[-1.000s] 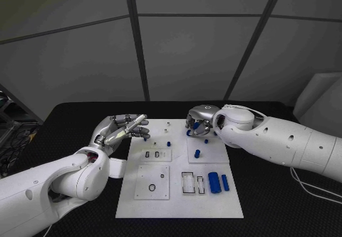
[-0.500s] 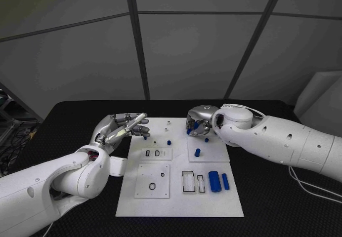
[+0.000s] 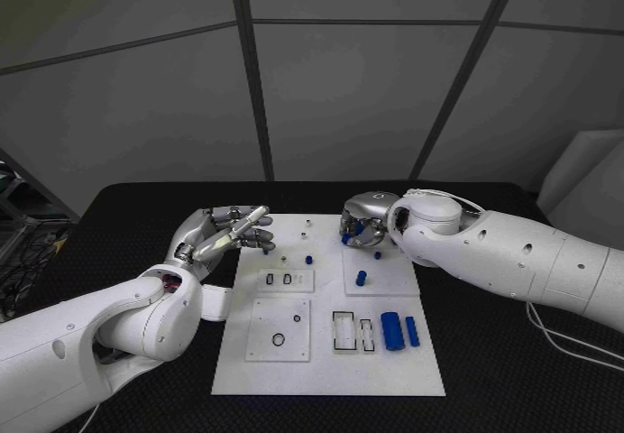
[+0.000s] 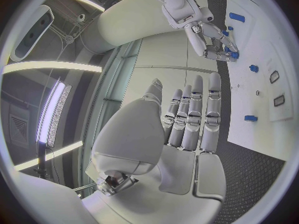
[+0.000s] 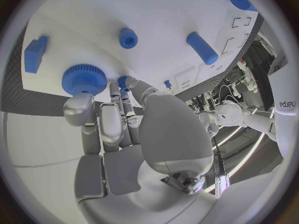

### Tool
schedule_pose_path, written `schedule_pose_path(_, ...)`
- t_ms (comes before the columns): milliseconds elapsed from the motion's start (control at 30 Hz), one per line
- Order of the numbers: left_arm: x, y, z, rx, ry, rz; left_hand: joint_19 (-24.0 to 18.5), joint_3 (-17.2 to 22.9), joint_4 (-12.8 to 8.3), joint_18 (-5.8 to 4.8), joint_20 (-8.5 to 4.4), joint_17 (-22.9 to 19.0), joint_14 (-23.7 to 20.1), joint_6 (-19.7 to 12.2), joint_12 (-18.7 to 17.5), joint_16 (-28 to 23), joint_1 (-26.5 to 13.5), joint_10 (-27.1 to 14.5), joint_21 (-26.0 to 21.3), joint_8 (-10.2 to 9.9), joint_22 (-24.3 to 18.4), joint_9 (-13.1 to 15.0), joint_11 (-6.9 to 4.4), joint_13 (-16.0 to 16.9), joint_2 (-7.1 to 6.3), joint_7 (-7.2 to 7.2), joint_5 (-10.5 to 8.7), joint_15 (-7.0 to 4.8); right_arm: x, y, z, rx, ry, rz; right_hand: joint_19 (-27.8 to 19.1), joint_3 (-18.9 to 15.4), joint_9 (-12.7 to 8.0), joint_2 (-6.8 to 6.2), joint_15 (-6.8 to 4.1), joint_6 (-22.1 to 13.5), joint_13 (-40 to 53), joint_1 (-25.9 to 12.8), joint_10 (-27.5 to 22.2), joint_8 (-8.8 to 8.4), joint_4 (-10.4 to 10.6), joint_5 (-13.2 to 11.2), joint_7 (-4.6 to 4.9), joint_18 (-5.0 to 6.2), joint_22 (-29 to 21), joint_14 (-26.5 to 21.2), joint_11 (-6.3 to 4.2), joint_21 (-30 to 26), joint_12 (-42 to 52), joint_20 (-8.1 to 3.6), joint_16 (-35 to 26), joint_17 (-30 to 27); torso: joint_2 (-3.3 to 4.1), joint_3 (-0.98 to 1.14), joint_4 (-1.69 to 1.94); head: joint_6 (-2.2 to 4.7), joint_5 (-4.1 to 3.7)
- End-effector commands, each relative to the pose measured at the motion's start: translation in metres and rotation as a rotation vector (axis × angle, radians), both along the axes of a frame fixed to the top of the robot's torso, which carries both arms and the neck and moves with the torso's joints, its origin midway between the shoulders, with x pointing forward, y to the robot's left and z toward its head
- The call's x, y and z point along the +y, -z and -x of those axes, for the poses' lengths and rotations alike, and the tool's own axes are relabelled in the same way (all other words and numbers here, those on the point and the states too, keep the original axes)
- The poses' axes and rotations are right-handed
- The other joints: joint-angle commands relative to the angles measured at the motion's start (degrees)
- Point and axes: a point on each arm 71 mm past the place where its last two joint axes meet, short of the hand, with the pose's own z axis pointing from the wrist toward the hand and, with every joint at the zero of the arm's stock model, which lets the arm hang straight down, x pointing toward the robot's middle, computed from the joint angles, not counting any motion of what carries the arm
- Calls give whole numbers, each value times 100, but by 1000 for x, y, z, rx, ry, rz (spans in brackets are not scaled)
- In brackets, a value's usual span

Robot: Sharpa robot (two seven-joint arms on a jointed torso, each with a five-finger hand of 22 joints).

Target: Assemble the parts on the task board

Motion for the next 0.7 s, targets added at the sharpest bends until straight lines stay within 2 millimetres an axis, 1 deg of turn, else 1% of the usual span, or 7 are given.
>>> schedule_pose_path(33,-1,-1,0,-6,8,4,22,3,-45,282,-1,11,-4,-16,-26,-34,12,-31,24,-28,10,-7,18,-8,43,38,-36,20,1,-3,0,-22,-12,-15,18,77,12,7,-30,74,8,55,62,26,-2,-31,6,-88,47,194,-3,61,17,-14,37,12,3,0,-3,2,-7)
schedule_pose_path(200,0,-1,0,-4,8,3,22,3,-45,282,-1,11,-4,-16,-26,-34,12,-31,24,-28,10,-7,18,-8,43,38,-36,20,3,-7,3,-49,-19,-46,32,140,17,18,-36,113,9,69,93,34,-4,-32,5,-96,113,191,-12,108,14,-20,48,14,-1,-4,-1,16,-9)
schedule_pose_path(300,0,-1,0,-1,6,1,21,5,-50,281,1,27,-2,-29,-45,-37,11,-47,33,-43,16,-8,26,-10,57,47,-39,24,5,-11,7,-79,-22,-77,46,158,20,16,-40,131,10,70,109,38,-4,-36,8,-103,155,192,-14,136,15,-23,58,25,0,-7,-11,33,-3)
schedule_pose_path(400,1,-1,-1,1,5,0,20,3,-51,280,1,30,-2,-32,-48,-38,9,-50,34,-46,17,-8,28,-11,57,49,-40,25,7,-16,9,-119,-16,-115,57,173,17,-9,-35,135,5,21,108,26,30,-126,20,-111,204,193,-5,174,1,-22,80,44,6,-8,-18,58,3)
schedule_pose_path(467,1,0,-1,2,4,-1,17,0,-51,279,3,35,-4,-37,-56,-42,4,-58,37,-52,18,-8,31,-11,57,51,-42,27,8,-19,10,-144,-10,-137,60,177,16,-14,-34,135,4,13,106,23,36,-140,22,-113,217,193,-3,183,-2,-22,83,46,9,-8,-8,81,-2)
schedule_pose_path(567,2,0,-1,3,2,-2,15,-2,-51,279,4,37,-8,-38,-58,-45,1,-60,37,-54,19,-8,32,-11,57,52,-43,29,9,-22,9,-174,4,-163,62,183,16,-21,-33,137,2,4,103,21,43,-154,24,-115,229,193,-1,192,-4,-21,89,52,9,-10,2,93,1)
schedule_pose_path(700,3,0,-2,4,0,-4,7,-6,-52,277,6,41,-18,-40,-65,-53,-3,-65,36,-59,19,-8,34,-11,57,53,-44,33,14,-24,6,-208,20,-192,63,184,16,-26,-32,139,2,-1,103,20,47,-160,27,-116,236,194,0,197,-5,-20,94,58,16,-7,6,122,11)
